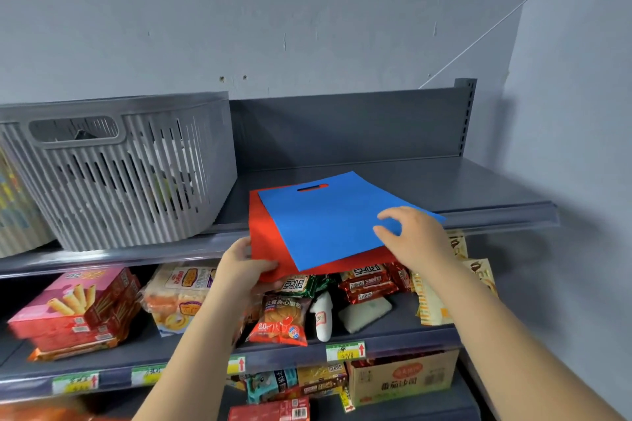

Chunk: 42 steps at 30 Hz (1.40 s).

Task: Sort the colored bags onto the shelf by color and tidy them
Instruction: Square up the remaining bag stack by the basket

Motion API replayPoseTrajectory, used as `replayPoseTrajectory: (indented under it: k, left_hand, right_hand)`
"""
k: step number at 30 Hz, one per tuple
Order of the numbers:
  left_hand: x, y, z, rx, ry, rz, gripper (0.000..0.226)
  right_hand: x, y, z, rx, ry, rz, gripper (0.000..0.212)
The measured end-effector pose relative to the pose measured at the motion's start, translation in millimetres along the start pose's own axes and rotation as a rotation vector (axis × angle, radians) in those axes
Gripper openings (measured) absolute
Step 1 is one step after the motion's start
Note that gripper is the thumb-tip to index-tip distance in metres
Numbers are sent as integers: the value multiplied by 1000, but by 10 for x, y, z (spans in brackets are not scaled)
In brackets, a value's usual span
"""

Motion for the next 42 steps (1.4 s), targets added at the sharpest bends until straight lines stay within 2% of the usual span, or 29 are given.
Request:
replayPoseTrajectory:
  k: [3,6,9,13,15,18,22,24,26,28,29,32,37,42]
  left_hand:
    - [-134,-131,-156,-57,-32,33,47]
    - [-232,-253,-342,-84,-60,73,50]
    - [-310,-336,-522,-109,-70,75,50]
    - [-421,-371,-739,-123,-123,40,48]
    - [-441,-348,-819,-152,-130,28,45]
    - [-505,-382,-897,-159,-151,-11,40]
    - [-592,-434,-943,-205,-183,-48,41]
    - [-670,-448,-927,-228,-206,-67,40]
    - [-739,-469,-870,-227,-217,-58,36]
    - [-809,-531,-752,-172,-219,-31,29]
    - [-824,-554,-697,-133,-224,-31,25]
    - [-829,-549,-525,-77,-181,-90,42]
    - [-672,-395,-358,-211,129,55,25]
    - [-613,-112,-399,-345,223,-58,23]
  right_hand:
    - [377,-263,-11,91,165,168,32]
    - [637,-242,-21,8,320,252,43]
    - [774,-40,-65,-170,441,381,53]
    - [850,439,-349,-563,634,733,44]
    - [919,633,-438,-619,671,746,45]
    - [1040,752,-475,-565,682,694,50]
    - [949,1003,-688,-701,675,791,72]
    - [925,1115,-748,-711,661,796,58]
    - [882,1136,-809,-688,626,818,29]
    - [865,1092,-838,-622,589,838,19]
    - [863,1059,-860,-586,580,854,19]
    - [865,981,-1007,-495,608,905,20]
    - [887,792,-1360,-282,649,1002,21]
    - [1049,453,-1861,-12,754,1056,16]
Point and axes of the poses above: each hand's wrist, its own z-axis towards the middle knuckle, its own y-axis out of the palm, x = y × z, the point moved 9 cm from there along z, towards the middle knuckle, and after that the axes turned 14 degrees about y, right-handed, at the moved point
